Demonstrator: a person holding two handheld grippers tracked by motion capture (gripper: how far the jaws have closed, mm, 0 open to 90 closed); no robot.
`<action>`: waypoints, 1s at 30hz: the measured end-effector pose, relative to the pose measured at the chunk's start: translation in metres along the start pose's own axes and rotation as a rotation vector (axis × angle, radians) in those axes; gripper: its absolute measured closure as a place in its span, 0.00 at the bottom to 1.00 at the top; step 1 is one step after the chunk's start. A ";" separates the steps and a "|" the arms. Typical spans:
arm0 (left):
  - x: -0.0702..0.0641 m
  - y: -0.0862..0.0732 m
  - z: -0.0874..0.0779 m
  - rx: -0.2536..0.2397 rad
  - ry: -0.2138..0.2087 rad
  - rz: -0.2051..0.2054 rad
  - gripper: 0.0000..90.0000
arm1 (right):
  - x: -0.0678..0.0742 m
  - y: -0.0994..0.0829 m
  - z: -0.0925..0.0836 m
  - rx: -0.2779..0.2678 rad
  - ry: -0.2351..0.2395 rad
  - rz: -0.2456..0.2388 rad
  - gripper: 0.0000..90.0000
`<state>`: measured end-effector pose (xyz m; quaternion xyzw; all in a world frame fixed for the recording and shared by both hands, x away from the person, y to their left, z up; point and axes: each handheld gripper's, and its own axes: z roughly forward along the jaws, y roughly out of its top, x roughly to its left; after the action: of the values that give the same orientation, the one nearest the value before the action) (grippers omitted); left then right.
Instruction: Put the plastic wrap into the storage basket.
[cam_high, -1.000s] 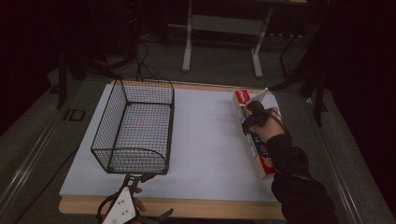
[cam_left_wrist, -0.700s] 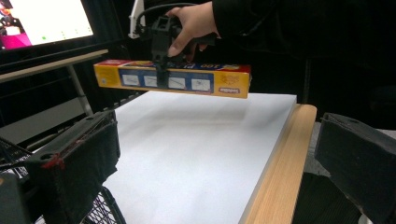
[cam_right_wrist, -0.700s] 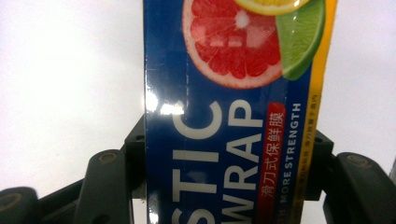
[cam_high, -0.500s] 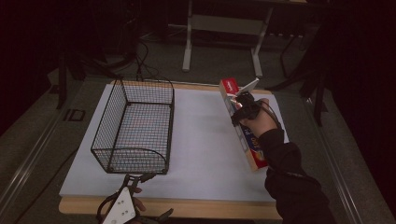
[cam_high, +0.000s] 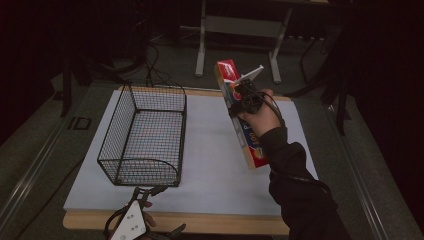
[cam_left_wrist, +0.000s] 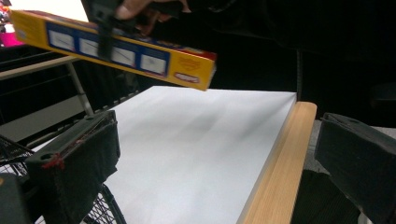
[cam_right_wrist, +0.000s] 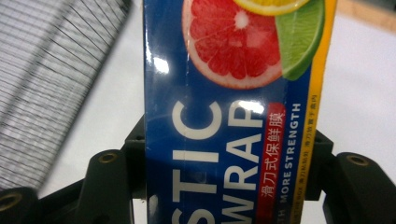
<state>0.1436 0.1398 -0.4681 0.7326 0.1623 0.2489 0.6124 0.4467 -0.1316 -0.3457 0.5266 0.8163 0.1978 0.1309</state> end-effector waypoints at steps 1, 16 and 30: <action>0.000 0.000 0.000 0.000 0.000 0.000 0.01 | 0.000 0.000 0.000 0.000 0.000 0.000 0.44; -0.003 -0.001 -0.002 0.004 0.003 -0.006 0.01 | 0.066 0.032 -0.017 -0.123 0.021 -0.076 0.44; -0.003 -0.001 0.000 0.027 0.008 -0.003 0.01 | 0.109 0.054 -0.033 -0.198 0.052 -0.108 0.44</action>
<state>0.1406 0.1385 -0.4700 0.7396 0.1694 0.2487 0.6020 0.4315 -0.0190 -0.2917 0.4610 0.8232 0.2837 0.1713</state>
